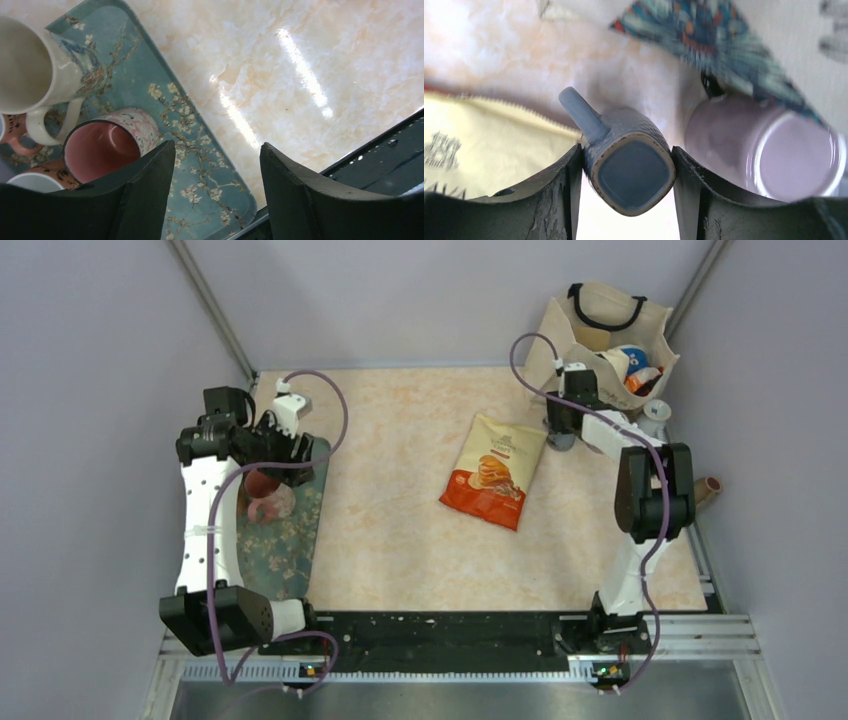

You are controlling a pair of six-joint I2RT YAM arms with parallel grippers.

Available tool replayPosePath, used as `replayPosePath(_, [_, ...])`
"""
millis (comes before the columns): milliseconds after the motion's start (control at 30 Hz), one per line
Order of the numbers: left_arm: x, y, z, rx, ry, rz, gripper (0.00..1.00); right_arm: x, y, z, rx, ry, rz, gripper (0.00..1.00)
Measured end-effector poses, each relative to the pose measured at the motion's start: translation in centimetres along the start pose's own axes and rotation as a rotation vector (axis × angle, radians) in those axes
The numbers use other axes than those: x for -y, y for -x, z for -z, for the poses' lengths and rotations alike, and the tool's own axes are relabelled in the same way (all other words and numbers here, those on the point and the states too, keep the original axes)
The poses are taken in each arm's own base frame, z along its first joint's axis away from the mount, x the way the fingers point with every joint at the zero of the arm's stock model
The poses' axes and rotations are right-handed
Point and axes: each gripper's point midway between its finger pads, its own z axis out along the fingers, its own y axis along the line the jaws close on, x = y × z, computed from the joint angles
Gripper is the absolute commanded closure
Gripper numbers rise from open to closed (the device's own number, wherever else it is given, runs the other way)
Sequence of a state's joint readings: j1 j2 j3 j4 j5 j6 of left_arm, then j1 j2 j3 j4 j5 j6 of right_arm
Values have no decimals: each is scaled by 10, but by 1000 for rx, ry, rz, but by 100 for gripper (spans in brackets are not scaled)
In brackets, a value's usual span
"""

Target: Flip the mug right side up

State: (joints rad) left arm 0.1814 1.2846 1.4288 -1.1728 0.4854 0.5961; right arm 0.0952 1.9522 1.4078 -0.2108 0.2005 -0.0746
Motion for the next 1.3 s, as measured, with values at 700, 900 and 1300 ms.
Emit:
replayPosePath(700, [103, 101, -11, 320, -462, 285, 25, -70, 43, 179, 314, 429, -508, 100])
replayPosePath(900, [142, 139, 2, 388, -619, 333, 27, -144, 86, 271, 451, 763, -606, 100])
replayPosePath(1300, [178, 176, 24, 472, -759, 341, 33, -221, 113, 373, 547, 1153, -672, 100])
